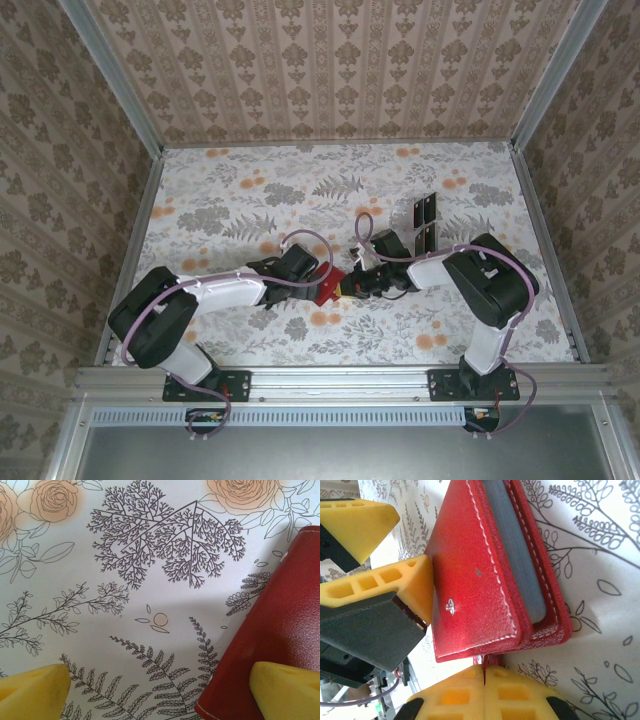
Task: Put the credit cards into the card holder
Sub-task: Rotate the card holder at the center of the table.
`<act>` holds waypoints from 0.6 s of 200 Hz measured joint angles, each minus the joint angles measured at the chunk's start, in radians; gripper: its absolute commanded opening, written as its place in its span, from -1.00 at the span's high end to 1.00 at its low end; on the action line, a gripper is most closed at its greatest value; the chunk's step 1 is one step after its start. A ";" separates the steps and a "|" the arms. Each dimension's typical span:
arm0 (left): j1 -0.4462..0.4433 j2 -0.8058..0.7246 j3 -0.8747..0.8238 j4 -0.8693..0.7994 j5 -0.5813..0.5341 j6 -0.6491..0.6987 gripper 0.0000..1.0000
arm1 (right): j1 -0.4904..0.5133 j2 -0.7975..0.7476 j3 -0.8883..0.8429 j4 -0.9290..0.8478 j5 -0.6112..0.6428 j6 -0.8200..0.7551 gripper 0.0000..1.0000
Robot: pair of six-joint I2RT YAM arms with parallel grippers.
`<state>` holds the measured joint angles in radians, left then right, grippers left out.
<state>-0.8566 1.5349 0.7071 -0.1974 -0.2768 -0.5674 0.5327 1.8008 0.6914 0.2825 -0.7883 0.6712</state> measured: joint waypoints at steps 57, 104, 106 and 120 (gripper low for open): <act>0.000 0.003 0.000 0.002 0.000 0.000 -1.00 | -0.013 -0.041 -0.013 -0.001 -0.008 -0.030 1.00; 0.000 0.003 0.000 0.004 -0.001 0.000 -0.99 | -0.020 -0.070 -0.019 0.000 -0.021 -0.064 1.00; 0.000 0.003 0.000 0.004 -0.001 0.000 -1.00 | -0.020 -0.071 -0.021 -0.001 -0.022 -0.065 1.00; -0.001 0.006 0.000 0.008 0.000 0.000 -0.99 | -0.023 -0.080 -0.028 -0.001 -0.030 -0.072 1.00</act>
<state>-0.8577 1.5410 0.7074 -0.1894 -0.2768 -0.5678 0.5098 1.7210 0.6632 0.2817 -0.8185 0.5991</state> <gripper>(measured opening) 0.997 0.058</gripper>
